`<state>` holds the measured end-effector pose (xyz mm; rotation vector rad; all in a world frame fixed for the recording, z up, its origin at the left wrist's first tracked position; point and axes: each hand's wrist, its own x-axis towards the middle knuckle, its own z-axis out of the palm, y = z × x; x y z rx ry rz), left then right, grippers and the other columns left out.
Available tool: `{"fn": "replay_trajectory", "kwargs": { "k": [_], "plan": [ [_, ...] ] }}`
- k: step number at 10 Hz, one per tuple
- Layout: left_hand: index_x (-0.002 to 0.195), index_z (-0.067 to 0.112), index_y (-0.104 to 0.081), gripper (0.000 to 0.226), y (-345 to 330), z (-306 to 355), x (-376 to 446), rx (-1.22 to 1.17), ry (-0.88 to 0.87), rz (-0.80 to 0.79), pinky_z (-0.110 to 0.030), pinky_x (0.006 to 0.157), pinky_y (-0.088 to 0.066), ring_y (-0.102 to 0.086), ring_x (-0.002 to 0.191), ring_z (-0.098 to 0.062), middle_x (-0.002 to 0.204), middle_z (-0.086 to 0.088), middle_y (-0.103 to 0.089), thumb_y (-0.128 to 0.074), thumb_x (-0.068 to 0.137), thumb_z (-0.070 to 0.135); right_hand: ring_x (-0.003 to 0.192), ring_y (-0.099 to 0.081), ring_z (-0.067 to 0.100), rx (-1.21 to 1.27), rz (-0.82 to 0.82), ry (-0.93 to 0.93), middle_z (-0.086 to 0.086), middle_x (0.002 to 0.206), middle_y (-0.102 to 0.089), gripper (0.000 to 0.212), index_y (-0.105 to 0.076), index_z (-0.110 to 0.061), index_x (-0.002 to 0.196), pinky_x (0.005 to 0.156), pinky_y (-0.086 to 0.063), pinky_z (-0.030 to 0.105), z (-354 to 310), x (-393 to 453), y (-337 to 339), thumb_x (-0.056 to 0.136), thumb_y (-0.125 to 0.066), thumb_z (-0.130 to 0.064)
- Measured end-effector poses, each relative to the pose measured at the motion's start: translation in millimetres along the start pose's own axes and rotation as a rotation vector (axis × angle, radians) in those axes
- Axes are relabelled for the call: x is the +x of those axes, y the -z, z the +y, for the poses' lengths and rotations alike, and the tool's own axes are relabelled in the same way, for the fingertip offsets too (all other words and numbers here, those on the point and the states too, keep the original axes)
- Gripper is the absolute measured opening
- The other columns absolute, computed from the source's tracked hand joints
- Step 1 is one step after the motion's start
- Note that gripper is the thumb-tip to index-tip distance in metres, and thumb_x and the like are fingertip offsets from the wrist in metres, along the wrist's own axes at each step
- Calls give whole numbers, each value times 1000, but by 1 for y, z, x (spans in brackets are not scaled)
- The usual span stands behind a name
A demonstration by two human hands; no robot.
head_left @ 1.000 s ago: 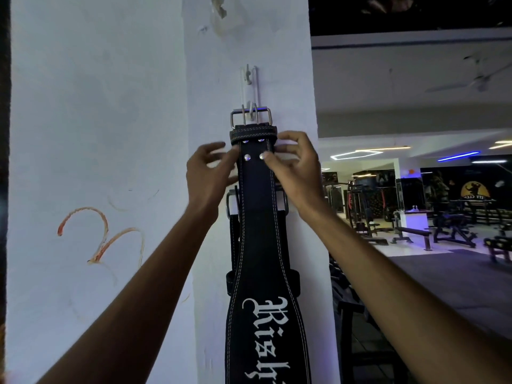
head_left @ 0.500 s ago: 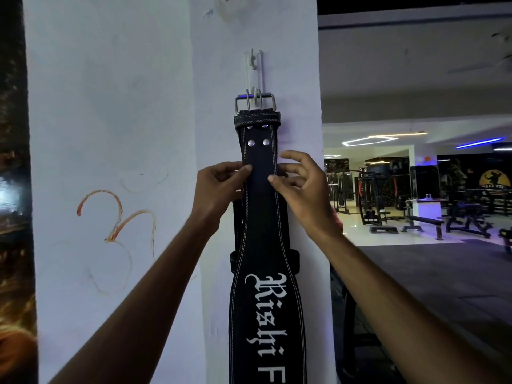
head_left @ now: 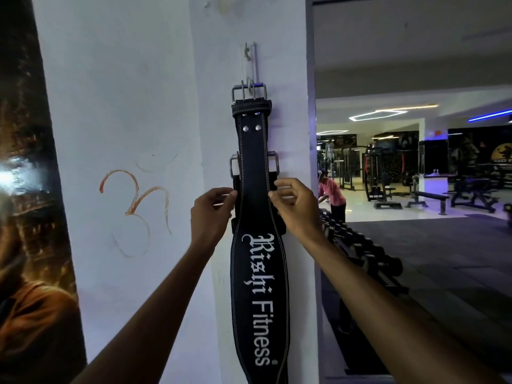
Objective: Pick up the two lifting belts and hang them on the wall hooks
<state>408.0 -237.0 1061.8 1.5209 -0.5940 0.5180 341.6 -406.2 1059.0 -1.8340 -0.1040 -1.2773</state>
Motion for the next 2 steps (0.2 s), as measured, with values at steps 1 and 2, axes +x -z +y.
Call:
{"fn": "replay_trajectory", "kwargs": {
  "k": [1,2],
  "plan": [
    [118,22,-70,28,25,13,-30,284,-143,57,-38,92,-57,-71,96,-14,110,4,-76,-62,97,38,87,-69,8,-195,69,91,-5,100,-73,23,-66,-20,112,78,-61,40,-30,-26,14,92,-64,-29],
    [132,21,-60,37,57,35,-63,506,-369,102,-42,98,-54,-66,116,-23,131,-1,-69,-57,100,38,104,-65,17,-428,130,262,-2,116,-71,28,-64,-19,121,86,-54,31,-70,-59,28,94,-59,-25]
  ]
}}
